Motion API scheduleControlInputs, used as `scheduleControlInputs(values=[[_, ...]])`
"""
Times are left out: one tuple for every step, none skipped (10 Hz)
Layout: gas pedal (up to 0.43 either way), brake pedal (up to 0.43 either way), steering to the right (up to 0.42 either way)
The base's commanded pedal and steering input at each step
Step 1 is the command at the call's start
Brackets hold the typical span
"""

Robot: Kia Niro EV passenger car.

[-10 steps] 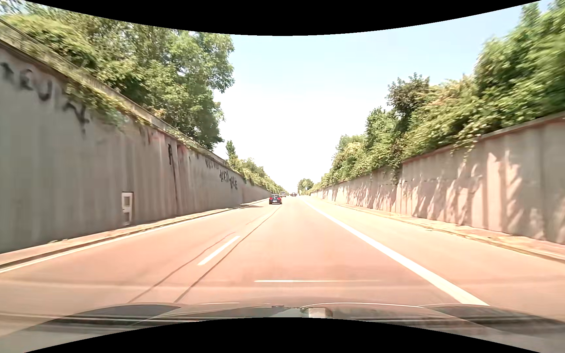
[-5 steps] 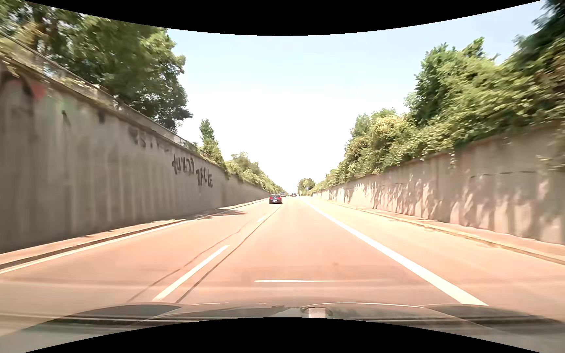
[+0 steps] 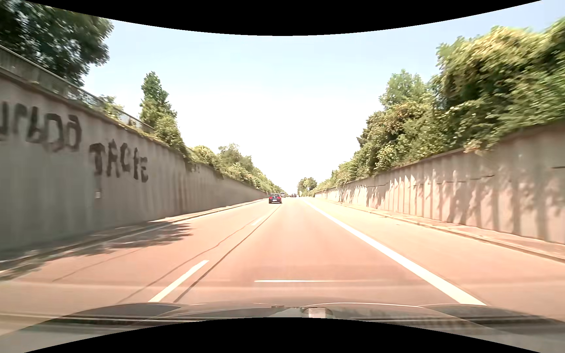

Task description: Follow the waypoints while adhering to traffic rules and regulations

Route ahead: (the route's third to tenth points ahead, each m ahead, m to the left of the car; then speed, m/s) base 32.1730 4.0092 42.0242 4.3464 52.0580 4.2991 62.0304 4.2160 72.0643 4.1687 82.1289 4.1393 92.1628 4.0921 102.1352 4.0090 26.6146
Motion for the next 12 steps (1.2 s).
scheduleControlInputs(values=[[0.197,0.000,0.000],[0.197,0.000,0.000],[0.209,0.000,0.000],[0.209,0.000,0.000],[0.209,0.000,0.000],[0.209,0.000,0.000],[0.209,0.000,0.000],[0.209,0.000,0.000],[0.209,0.000,0.000],[0.209,0.000,0.000],[0.209,0.000,0.000],[0.209,0.000,0.000]])
